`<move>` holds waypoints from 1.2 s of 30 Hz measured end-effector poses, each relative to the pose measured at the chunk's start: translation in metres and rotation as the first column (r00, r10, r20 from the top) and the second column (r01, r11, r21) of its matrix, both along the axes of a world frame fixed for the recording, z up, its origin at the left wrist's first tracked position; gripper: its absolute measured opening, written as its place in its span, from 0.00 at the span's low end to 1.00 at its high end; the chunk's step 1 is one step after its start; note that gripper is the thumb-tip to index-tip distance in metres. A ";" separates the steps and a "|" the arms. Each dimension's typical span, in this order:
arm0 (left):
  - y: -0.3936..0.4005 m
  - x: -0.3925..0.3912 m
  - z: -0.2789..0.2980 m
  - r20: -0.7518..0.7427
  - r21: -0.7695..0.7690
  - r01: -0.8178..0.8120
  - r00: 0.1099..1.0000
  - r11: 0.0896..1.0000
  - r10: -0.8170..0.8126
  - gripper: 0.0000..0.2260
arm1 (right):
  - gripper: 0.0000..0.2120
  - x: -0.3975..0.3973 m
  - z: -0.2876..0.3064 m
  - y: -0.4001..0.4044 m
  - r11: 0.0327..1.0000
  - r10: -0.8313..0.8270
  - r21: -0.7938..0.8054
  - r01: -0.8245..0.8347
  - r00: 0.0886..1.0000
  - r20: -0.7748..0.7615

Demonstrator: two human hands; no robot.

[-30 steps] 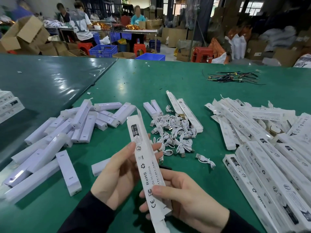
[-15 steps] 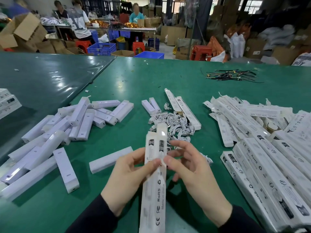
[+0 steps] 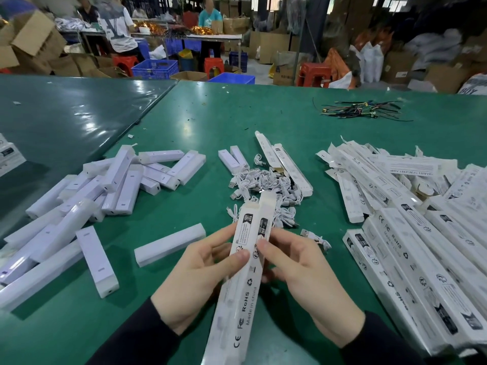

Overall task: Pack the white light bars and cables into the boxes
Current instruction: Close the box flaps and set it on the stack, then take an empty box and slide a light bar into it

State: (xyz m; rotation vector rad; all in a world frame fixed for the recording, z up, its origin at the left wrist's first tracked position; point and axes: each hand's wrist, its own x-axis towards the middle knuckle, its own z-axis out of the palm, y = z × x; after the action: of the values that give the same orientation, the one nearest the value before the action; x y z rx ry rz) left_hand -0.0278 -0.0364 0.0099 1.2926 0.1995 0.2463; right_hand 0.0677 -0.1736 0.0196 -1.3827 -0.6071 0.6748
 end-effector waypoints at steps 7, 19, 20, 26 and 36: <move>-0.010 0.000 -0.004 0.051 0.317 -0.025 0.999 0.948 0.010 0.24 | 0.05 0.005 -0.004 -0.002 0.991 -0.091 -0.082 0.109 0.976 0.197; -0.005 -0.002 -0.001 0.017 0.037 0.006 1.000 0.999 -0.006 0.23 | 0.13 0.007 -0.006 -0.003 0.995 0.081 -0.042 -0.087 0.989 -0.122; -0.005 -0.002 -0.001 0.022 0.036 0.006 1.000 0.999 -0.007 0.23 | 0.13 0.006 -0.006 -0.003 0.993 0.107 -0.043 -0.113 0.985 -0.133; -0.006 -0.002 -0.003 -0.015 0.144 0.066 0.998 0.987 -0.064 0.33 | 0.14 0.001 -0.007 -0.001 0.976 0.155 -0.150 -0.158 0.987 -0.033; -0.008 -0.003 0.002 -0.035 0.082 0.117 0.993 0.990 -0.114 0.32 | 0.18 0.005 -0.006 -0.002 0.998 -0.067 0.000 0.067 0.993 0.101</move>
State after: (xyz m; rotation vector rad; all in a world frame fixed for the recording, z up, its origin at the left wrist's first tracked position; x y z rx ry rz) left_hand -0.0311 -0.0439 0.0114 1.3871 0.1407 0.1369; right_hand 0.0726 -0.1755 0.0138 -1.4404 -0.6365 0.5552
